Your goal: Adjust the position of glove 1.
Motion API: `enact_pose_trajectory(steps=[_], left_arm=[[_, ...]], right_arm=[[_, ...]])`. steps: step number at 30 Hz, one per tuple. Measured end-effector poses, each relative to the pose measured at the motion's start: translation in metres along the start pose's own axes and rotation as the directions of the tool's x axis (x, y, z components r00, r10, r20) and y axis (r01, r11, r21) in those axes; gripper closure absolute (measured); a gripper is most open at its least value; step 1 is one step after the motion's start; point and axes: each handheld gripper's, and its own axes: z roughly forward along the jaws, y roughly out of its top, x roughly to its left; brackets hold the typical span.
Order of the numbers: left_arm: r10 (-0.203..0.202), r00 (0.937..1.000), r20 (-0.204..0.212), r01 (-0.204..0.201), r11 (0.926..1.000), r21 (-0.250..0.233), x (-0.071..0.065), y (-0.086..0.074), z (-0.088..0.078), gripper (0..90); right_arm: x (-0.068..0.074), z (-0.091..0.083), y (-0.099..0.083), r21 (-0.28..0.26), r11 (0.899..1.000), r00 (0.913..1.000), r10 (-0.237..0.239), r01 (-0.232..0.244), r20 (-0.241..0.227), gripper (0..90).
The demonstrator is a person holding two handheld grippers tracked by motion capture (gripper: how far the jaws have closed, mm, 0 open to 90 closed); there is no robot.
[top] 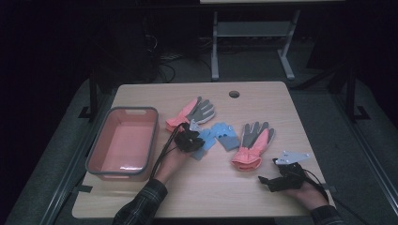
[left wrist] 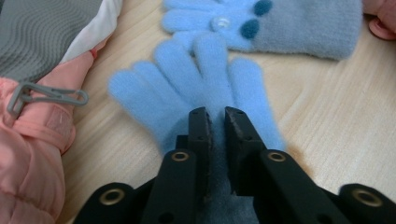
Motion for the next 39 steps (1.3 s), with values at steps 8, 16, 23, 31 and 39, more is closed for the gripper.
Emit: enact_pose_trajectory(steps=[8, 16, 23, 31, 39], left_arm=[[-0.032, 0.9967, 0.075, 0.034, 0.999, -0.03, 0.0, 0.001, -0.011, 87.2], [0.014, 0.9927, 0.12, -0.009, 0.9991, -0.042, -0.011, -0.001, -0.031, 87.5], [0.016, 0.981, 0.193, -0.003, 0.9978, -0.066, -0.026, -0.007, -0.05, 87.5], [0.065, 0.9625, 0.263, -0.054, 0.9972, -0.052, -0.054, -0.017, -0.058, 87.5], [0.08, 0.9425, 0.325, -0.065, 0.9964, -0.055, -0.076, -0.017, -0.055, 87.4]], right_arm=[[0.0, 0.0, 0.0, 0.0, 1.0, 1.0, 0.0, 0.0, 0.0, 7.3], [0.0, 0.0, 0.0, 0.0, 1.0, 1.0, 0.002, -0.002, 0.0, 7.3], [0.0, 0.0, 0.0, 0.0, 1.0, 1.0, 0.002, -0.002, 0.0, 7.3], [0.0, 0.0, 0.0, 0.0, 1.0, 1.0, 0.003, -0.003, 0.0, 7.3], [0.0, 0.0, 0.0, -0.001, 1.0, 1.0, -0.001, 0.001, 0.0, 7.3]])
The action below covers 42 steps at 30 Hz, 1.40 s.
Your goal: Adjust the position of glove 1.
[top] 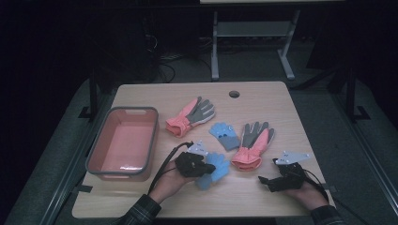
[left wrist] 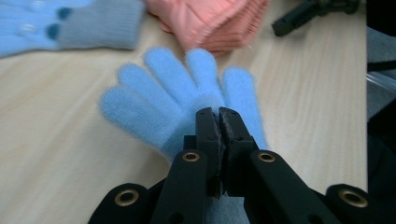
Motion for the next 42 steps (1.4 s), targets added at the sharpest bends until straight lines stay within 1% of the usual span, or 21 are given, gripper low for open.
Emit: enact_pose_trajectory(steps=[3, 9, 10, 12, 16, 18, 21, 23, 27, 29, 30, 31, 32, 34, 35, 36, 37, 38, 39, 40, 42], left_arm=[[0.001, 1.0, 0.008, -0.001, 1.0, 0.004, -0.003, 0.0, 0.005, 87.4], [-0.017, 0.9997, 0.019, 0.017, 0.9998, 0.011, -0.004, 0.0, 0.017, 87.3], [-0.016, 0.9998, 0.015, 0.016, 0.9998, 0.011, -0.005, 0.0, 0.019, 87.3], [-0.007, 0.9999, 0.012, 0.006, 0.9995, 0.032, -0.006, -0.001, 0.023, 87.2], [-0.007, 0.9999, 0.015, 0.006, 0.9992, 0.039, -0.006, -0.004, 0.027, 85.9], [-0.003, 0.9999, 0.012, 0.003, 0.9991, 0.042, -0.005, -0.004, 0.027, 81.7], [0.007, 1.0, 0.0, -0.007, 0.999, 0.044, -0.004, -0.005, 0.026, 72.3], [0.021, 0.9997, -0.015, -0.02, 0.9989, 0.042, -0.004, -0.005, 0.025, 64.0], [0.01, 0.9996, -0.025, -0.009, 0.9997, 0.021, -0.002, -0.003, 0.02, 52.6], [0.009, 0.9991, -0.042, -0.009, 0.9999, 0.01, 0.0, -0.002, 0.017, 47.8], [0.0, 0.9988, -0.048, 0.0, 1.0, 0.0, 0.001, -0.001, 0.016, 46.6], [0.008, 0.9983, -0.057, -0.008, 1.0, -0.002, 0.002, 0.001, 0.015, 46.5], [0.01, 0.9979, -0.064, -0.011, 0.9999, -0.007, 0.004, 0.004, 0.013, 47.8], [0.002, 0.9982, -0.059, -0.003, 0.9998, -0.021, 0.007, 0.011, 0.012, 60.5], [0.017, 0.9971, -0.074, -0.018, 0.9997, -0.018, 0.01, 0.016, 0.011, 66.3], [0.015, 0.997, -0.076, -0.017, 0.9996, -0.022, 0.012, 0.019, 0.011, 72.0], [0.007, 0.9973, -0.073, -0.008, 0.9997, -0.021, 0.016, 0.024, 0.012, 76.4], [-0.01, 0.9977, -0.067, 0.008, 0.9994, -0.033, 0.019, 0.027, 0.014, 84.5], [-0.002, 0.9978, -0.066, 0.001, 0.9998, -0.02, 0.022, 0.029, 0.015, 88.2], [-0.009, 0.9976, -0.068, 0.007, 0.9998, -0.017, 0.026, 0.033, 0.018, 89.5], [-0.008, 0.997, -0.077, 0.007, 0.9998, -0.021, 0.03, 0.039, 0.023, 89.7]], right_arm=[[0.0, 0.0, 0.0, 0.0, 1.0, 1.0, 0.0, 0.0, 0.001, 7.3], [0.0, 0.0, 0.0, 0.001, 1.0, 1.0, 0.001, -0.001, 0.0, 7.3], [0.0, 0.0, 0.0, 0.001, 1.0, 1.0, 0.002, -0.002, 0.0, 7.3], [0.0, 0.0, 0.0, 0.001, 1.0, 1.0, 0.002, -0.002, 0.0, 7.3], [0.0, 0.0, 0.0, 0.001, 1.0, 1.0, 0.002, -0.002, 0.0, 7.3], [0.0, 0.0, 0.0, 0.002, 1.0, 1.0, 0.003, -0.003, 0.0, 7.3], [0.0, 0.0, 0.0, 0.002, 1.0, 1.0, 0.003, -0.003, 0.0, 7.3], [0.0, 0.0, 0.0, 0.001, 1.0, 1.0, 0.002, -0.002, 0.0, 7.3], [0.0, 0.0, 0.0, 0.002, 1.0, 1.0, 0.002, -0.002, 0.0, 7.3], [0.0, 0.0, 0.0, 0.001, 1.0, 1.0, 0.002, -0.002, 0.0, 7.3], [0.0, 0.0, 0.0, 0.002, 1.0, 1.0, 0.002, -0.002, 0.0, 7.3], [0.0, 0.0, 0.0, 0.002, 1.0, 1.0, 0.003, -0.003, 0.0, 7.3], [0.0, 0.0, 0.0, 0.001, 1.0, 1.0, 0.001, -0.001, 0.0, 7.3], [0.0, 0.0, 0.0, 0.002, 1.0, 1.0, 0.003, -0.003, 0.0, 7.3], [0.0, 0.0, 0.0, 0.001, 1.0, 1.0, 0.002, -0.002, 0.0, 7.3], [0.0, 0.0, 0.0, 0.001, 1.0, 1.0, 0.002, -0.002, 0.0, 7.3], [0.0, 0.0, 0.0, 0.001, 1.0, 1.0, 0.002, -0.002, 0.0, 7.3], [0.0, 0.0, 0.0, 0.002, 1.0, 1.0, 0.004, -0.004, 0.0, 7.3], [0.0, 0.0, 0.0, 0.002, 1.0, 1.0, 0.004, -0.004, 0.001, 7.4], [0.0, 0.0, 0.0, 0.002, 1.0, 1.0, 0.003, -0.003, 0.0, 7.4], [0.0, 0.0, 0.0, 0.002, 1.0, 1.0, 0.003, -0.003, 0.001, 7.3]])
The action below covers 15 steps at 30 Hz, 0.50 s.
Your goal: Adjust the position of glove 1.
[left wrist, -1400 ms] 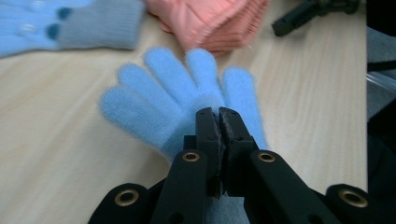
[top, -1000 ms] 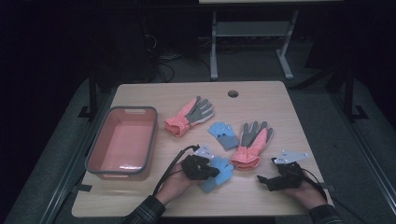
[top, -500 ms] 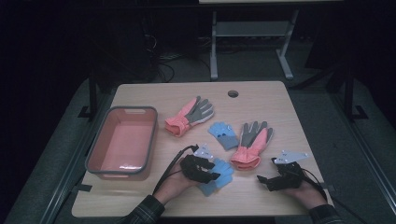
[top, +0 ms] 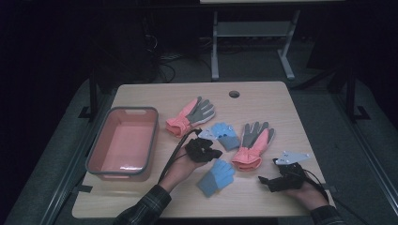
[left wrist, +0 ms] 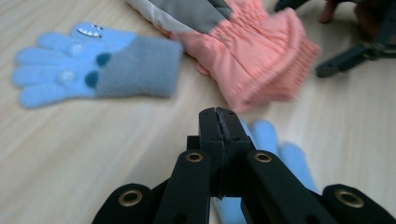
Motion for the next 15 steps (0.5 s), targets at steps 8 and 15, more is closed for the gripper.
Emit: enact_pose_trajectory(steps=[8, 15], left_arm=[[-0.012, 0.9999, -0.01, 0.012, 0.9996, -0.026, 0.022, 0.027, 0.031, 89.7], [-0.022, 0.9995, -0.023, 0.022, 0.9996, -0.015, 0.033, 0.038, 0.057, 89.7]], right_arm=[[0.0, 0.0, 0.0, 0.0, 1.0, 1.0, 0.001, -0.001, -0.001, 7.3], [0.0, 0.0, 0.0, -0.001, 1.0, 1.0, 0.002, -0.002, -0.001, 7.4]])
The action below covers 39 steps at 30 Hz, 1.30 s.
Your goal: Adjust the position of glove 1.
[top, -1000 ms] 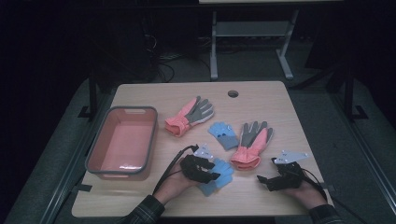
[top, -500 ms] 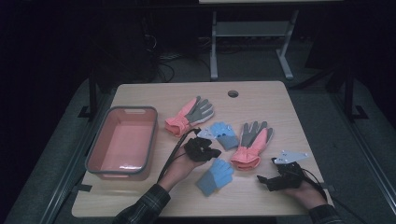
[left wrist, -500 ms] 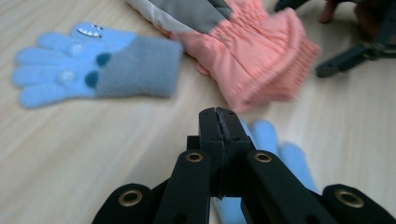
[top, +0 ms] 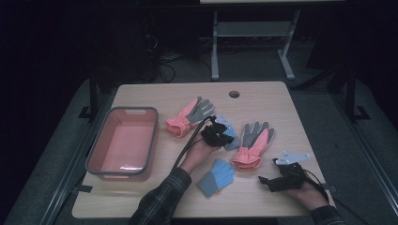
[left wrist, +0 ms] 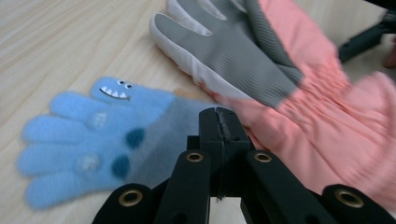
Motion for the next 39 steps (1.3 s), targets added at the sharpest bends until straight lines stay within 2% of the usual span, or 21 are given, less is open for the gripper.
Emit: enact_pose_trajectory(steps=[1, 6, 9, 18, 25, 30, 39], left_arm=[[-0.014, 0.9999, 0.001, 0.014, 0.9999, -0.005, 0.0, 0.0, 0.003, 89.6], [-0.022, 0.9997, -0.013, 0.022, 0.9994, 0.027, 0.001, -0.002, 0.018, 89.7], [-0.021, 0.9997, -0.015, 0.022, 0.9993, 0.03, 0.002, -0.003, 0.016, 89.7], [-0.003, 0.9996, -0.029, 0.005, 0.9968, 0.079, 0.004, -0.019, -0.007, 89.6], [0.006, 0.9967, -0.081, 0.004, 0.9933, 0.115, 0.007, -0.036, -0.032, 89.6], [0.017, 0.9916, -0.128, 0.001, 0.991, 0.134, 0.013, -0.046, -0.047, 89.6], [-0.039, 0.9786, -0.202, 0.068, 0.9881, 0.138, 0.025, -0.058, -0.065, 89.6]], right_arm=[[0.0, 0.0, 0.0, 0.0, 1.0, 1.0, -0.002, 0.002, 0.001, 7.3], [0.0, 0.0, 0.0, 0.0, 1.0, 1.0, 0.0, 0.0, 0.0, 7.4], [0.0, 0.0, 0.0, 0.0, 1.0, 1.0, 0.0, 0.0, 0.0, 7.3], [0.0, 0.0, 0.0, 0.001, 1.0, 1.0, -0.001, 0.001, 0.001, 7.3], [0.0, 0.0, 0.0, 0.0, 1.0, 1.0, -0.002, 0.002, 0.001, 7.3], [0.0, 0.0, 0.0, 0.0, 1.0, 1.0, -0.002, 0.002, 0.001, 7.3], [0.0, 0.0, 0.0, 0.001, 1.0, 1.0, -0.002, 0.002, 0.001, 7.3]])
